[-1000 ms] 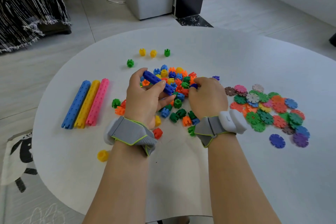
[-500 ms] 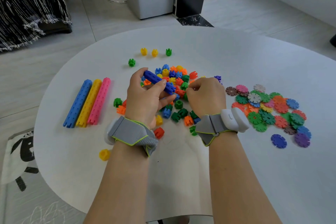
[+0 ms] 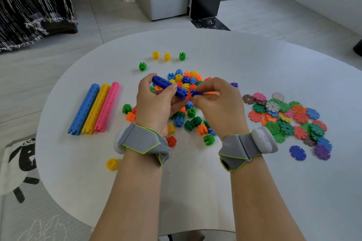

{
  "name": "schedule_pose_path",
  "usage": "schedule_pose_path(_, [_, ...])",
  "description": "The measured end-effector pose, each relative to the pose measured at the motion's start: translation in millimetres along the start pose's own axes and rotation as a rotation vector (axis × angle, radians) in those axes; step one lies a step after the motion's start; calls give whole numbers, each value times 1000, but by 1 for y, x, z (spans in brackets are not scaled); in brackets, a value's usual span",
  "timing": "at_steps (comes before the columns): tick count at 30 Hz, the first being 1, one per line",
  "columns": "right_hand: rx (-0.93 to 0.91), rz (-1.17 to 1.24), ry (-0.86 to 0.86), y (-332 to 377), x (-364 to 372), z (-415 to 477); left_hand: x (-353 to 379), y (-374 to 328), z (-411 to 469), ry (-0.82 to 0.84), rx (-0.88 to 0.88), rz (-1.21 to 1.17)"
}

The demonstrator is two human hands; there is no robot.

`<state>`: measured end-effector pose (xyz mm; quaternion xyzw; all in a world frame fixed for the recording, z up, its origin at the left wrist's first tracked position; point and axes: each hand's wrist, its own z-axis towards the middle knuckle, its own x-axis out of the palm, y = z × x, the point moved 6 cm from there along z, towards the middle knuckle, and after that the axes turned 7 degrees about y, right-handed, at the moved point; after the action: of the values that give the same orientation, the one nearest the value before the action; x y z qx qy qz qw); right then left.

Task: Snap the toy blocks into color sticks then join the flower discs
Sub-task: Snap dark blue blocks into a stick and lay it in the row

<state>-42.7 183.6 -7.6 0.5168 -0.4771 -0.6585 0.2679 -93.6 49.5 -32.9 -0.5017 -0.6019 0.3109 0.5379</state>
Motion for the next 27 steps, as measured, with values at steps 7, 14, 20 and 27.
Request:
schedule_pose_path(7, [-14,103,41,0,9,-1,-5,-2,1,-52,1,-35])
schedule_pose_path(14, [-43,118,69,3,11,-4,-6,-4,0,-50,13,-30])
schedule_pose_path(20, [-31,143,60,3,12,-6,-5,-2,0,-50,11,-33])
schedule_pose_path(27, [-36,134,54,4,13,-6,-5,-3,1,-59,12,-26])
